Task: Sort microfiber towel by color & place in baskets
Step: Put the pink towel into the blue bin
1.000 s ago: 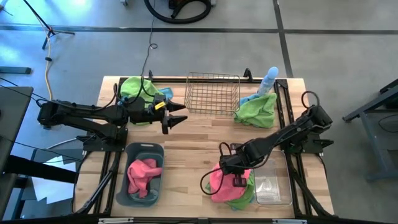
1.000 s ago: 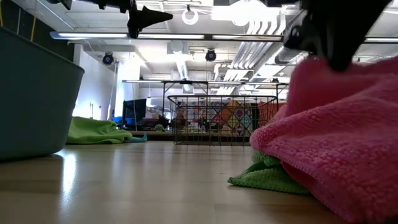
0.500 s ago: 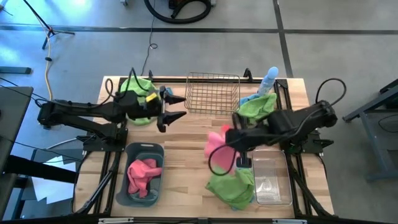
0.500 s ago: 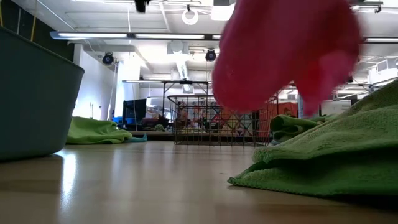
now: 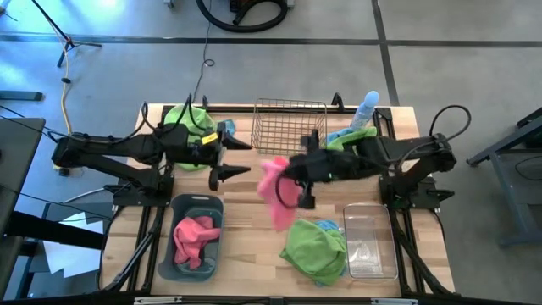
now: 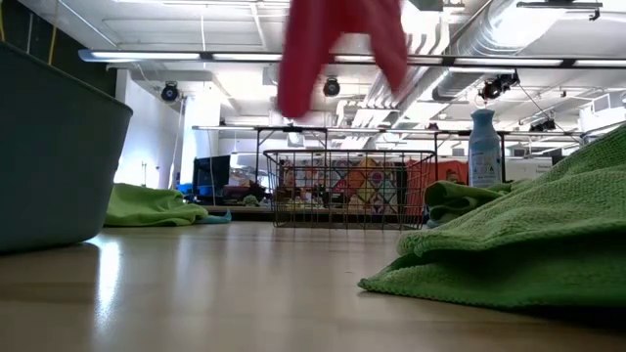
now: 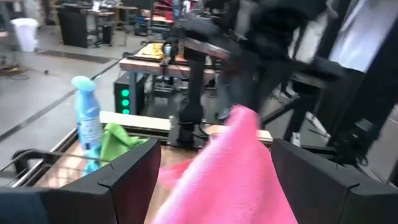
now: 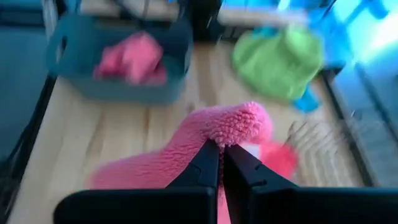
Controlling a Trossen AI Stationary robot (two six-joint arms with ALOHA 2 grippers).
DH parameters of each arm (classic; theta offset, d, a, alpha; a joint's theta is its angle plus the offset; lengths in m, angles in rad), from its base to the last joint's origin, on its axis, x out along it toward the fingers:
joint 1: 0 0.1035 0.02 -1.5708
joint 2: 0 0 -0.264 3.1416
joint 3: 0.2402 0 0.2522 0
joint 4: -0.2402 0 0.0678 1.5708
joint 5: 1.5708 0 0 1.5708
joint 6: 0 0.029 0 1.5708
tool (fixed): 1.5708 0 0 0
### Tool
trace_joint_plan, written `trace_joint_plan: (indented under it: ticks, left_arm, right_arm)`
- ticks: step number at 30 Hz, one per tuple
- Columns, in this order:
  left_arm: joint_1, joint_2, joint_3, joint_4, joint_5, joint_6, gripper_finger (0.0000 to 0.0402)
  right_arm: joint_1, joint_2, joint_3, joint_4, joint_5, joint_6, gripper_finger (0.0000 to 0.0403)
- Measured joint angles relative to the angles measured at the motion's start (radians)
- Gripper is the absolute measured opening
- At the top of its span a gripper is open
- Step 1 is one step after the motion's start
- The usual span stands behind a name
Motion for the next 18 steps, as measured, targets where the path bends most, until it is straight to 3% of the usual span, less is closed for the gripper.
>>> trace_joint_plan:
  ticks: [5, 12, 18]
  left_arm:
    - [-0.057, 0.038, 0.0, 0.028, -0.058, 0.029, 0.0294]
    - [-0.066, 0.117, 0.0, 0.082, -0.168, 0.0, 0.0294]
    - [-0.066, 0.157, 0.0, 0.179, -0.135, 0.023, 0.0294]
  right_arm:
    - [-0.067, 0.0, 0.0, 0.179, -0.098, -0.081, 0.0]
    - [-0.09, 0.008, 0.0, 0.271, -0.198, -0.148, 0.0]
    - [-0.091, 0.008, 0.0, 0.279, -0.218, -0.177, 0.0]
